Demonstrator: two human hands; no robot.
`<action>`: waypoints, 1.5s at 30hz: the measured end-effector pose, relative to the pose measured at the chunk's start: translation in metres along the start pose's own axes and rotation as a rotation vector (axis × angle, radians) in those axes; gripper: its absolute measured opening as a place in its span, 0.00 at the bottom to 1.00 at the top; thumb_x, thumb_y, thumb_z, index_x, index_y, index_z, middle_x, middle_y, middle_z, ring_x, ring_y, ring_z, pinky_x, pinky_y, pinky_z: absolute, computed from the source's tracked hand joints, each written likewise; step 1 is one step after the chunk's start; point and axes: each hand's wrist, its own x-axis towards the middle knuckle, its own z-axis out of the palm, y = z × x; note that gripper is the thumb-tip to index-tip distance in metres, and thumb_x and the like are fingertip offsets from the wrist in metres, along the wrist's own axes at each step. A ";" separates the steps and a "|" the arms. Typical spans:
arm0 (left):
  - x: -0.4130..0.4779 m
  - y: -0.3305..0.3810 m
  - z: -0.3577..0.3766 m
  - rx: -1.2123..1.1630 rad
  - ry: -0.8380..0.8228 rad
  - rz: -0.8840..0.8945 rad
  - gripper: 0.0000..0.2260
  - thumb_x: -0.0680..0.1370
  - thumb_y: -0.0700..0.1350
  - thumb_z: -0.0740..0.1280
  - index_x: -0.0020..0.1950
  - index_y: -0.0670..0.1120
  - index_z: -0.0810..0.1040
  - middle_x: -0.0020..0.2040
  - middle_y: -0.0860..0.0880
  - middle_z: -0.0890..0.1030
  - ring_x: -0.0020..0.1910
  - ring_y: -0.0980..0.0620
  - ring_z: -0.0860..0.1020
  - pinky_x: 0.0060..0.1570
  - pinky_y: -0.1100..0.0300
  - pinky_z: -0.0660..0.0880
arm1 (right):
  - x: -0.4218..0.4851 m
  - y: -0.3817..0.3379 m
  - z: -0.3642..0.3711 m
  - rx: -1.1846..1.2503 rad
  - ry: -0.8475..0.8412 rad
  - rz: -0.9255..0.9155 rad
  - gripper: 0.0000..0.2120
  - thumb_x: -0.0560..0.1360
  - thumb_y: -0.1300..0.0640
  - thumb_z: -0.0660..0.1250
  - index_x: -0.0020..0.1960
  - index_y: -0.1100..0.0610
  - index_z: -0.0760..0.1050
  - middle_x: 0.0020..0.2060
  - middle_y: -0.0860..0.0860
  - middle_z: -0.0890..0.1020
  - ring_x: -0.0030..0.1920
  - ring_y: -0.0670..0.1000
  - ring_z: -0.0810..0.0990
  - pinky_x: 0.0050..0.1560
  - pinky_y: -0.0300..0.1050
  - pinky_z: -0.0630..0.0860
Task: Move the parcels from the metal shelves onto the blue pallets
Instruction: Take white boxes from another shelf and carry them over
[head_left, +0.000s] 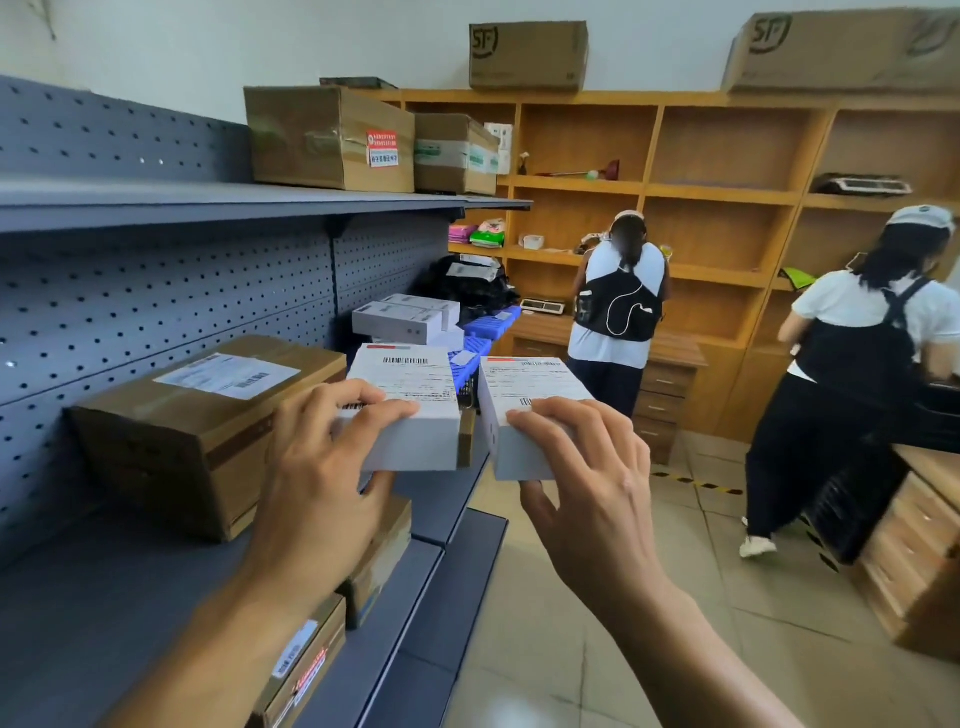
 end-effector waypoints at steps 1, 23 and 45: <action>0.002 -0.004 0.005 0.003 -0.005 -0.012 0.30 0.65 0.31 0.79 0.64 0.49 0.80 0.62 0.48 0.75 0.61 0.43 0.70 0.57 0.53 0.72 | 0.001 0.004 0.006 0.002 -0.010 -0.004 0.34 0.66 0.63 0.78 0.68 0.48 0.73 0.65 0.51 0.78 0.67 0.58 0.73 0.60 0.59 0.72; 0.134 -0.050 0.173 0.214 0.056 -0.198 0.27 0.63 0.28 0.77 0.60 0.46 0.81 0.60 0.48 0.76 0.61 0.43 0.71 0.63 0.61 0.64 | 0.110 0.187 0.161 0.137 -0.001 -0.040 0.32 0.68 0.61 0.79 0.69 0.46 0.73 0.65 0.49 0.78 0.67 0.56 0.73 0.58 0.56 0.69; 0.205 -0.089 0.290 0.301 0.131 -0.399 0.29 0.64 0.27 0.73 0.63 0.48 0.79 0.62 0.51 0.74 0.64 0.47 0.68 0.65 0.78 0.53 | 0.184 0.286 0.289 0.314 0.000 -0.143 0.32 0.65 0.64 0.79 0.67 0.48 0.79 0.63 0.50 0.79 0.64 0.58 0.76 0.58 0.58 0.68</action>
